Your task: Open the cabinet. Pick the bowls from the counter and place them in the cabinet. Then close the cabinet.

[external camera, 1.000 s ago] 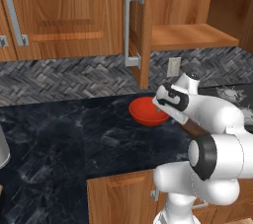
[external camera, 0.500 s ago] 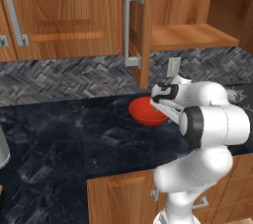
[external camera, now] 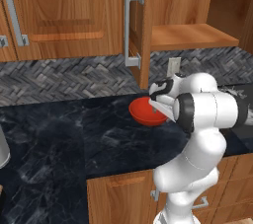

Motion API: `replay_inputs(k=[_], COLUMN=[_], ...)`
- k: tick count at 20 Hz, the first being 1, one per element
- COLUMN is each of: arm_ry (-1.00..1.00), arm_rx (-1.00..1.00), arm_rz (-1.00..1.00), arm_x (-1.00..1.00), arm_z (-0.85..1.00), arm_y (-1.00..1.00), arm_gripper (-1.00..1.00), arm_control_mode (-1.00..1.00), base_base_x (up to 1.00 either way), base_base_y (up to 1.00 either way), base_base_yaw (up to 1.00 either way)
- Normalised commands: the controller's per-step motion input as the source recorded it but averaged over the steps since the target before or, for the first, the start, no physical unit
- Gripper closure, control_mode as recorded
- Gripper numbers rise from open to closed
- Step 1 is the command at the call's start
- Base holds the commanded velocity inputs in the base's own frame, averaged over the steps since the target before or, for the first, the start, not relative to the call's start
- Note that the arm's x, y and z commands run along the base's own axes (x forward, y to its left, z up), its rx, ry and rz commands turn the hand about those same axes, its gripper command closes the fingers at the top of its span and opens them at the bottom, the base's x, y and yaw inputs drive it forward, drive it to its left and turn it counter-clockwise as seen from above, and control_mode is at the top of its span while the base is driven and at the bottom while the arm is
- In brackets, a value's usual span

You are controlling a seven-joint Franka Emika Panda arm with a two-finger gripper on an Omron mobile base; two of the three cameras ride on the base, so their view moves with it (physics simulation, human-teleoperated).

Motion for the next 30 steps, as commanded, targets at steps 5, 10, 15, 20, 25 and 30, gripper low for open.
replay_inputs(k=[5,10,15,20,25,30], arm_ry=[0.00,0.00,0.00,-0.02,-0.12,-0.14], arm_rx=[0.00,0.00,-0.01,-0.01,-0.04,-0.02], arm_rz=[0.00,0.00,0.00,0.00,0.00,0.00], arm_x=[0.00,0.03,0.15,0.07,0.00,0.00], arm_z=[-0.18,-0.20,-0.36,-0.29,-0.12,0.00], arm_y=[0.00,0.00,0.00,0.00,0.00,0.00], arm_gripper=[-1.00,-1.00,-1.00,1.00,1.00,1.00], arm_control_mode=[-1.00,-1.00,-1.00,-1.00,-1.00,-1.00], base_base_x=[0.00,0.00,0.00,0.00,0.00,0.00], base_base_y=[0.00,0.00,0.00,0.00,0.00,0.00], base_base_yaw=[0.00,0.00,0.00,0.00,0.00,0.00])
